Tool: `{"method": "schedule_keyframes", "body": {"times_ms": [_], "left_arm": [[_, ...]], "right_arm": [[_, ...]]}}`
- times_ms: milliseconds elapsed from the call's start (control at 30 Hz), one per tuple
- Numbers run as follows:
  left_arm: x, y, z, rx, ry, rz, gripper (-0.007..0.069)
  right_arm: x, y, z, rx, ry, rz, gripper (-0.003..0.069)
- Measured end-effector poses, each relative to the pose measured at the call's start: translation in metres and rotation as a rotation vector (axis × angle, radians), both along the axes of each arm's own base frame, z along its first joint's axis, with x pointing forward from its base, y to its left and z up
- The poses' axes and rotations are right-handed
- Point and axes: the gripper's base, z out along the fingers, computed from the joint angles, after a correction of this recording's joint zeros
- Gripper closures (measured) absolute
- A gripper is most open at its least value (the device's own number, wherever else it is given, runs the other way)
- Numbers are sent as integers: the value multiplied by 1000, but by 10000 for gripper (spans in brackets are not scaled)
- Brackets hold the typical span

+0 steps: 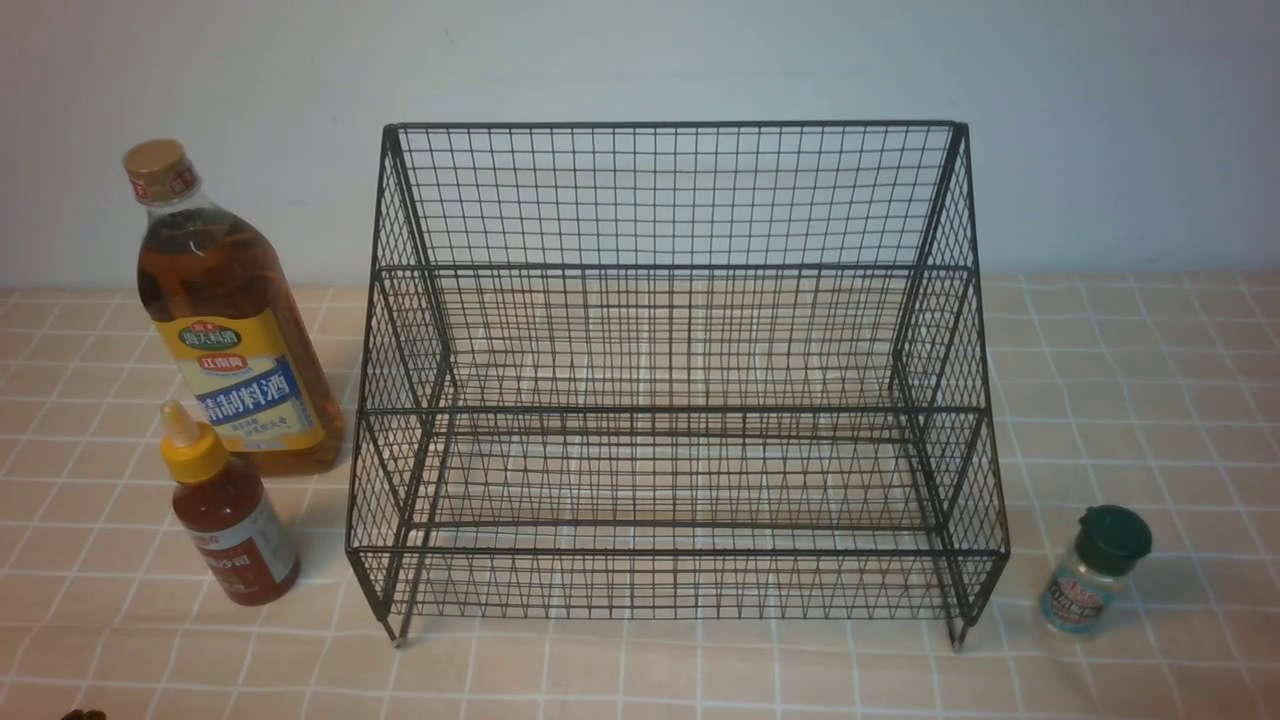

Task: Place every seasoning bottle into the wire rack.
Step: Use the left arm to grab the condiment bottle farthest to it

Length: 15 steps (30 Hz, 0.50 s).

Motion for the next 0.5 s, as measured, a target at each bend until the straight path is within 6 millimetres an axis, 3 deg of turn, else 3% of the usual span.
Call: {"method": "schedule_keyframes", "body": {"times_ms": [267,367,500], "left_arm": [[3,3,33,-540,-308,82,631],[0,13,51,-620,-523,139,631],[-9,14,85,-587,-642,108,631]], "right_arm": [[0,0,0,0,0,0,673],[0,0,0,0,0,0,673],[0,0,0,0,0,0,673]]}}
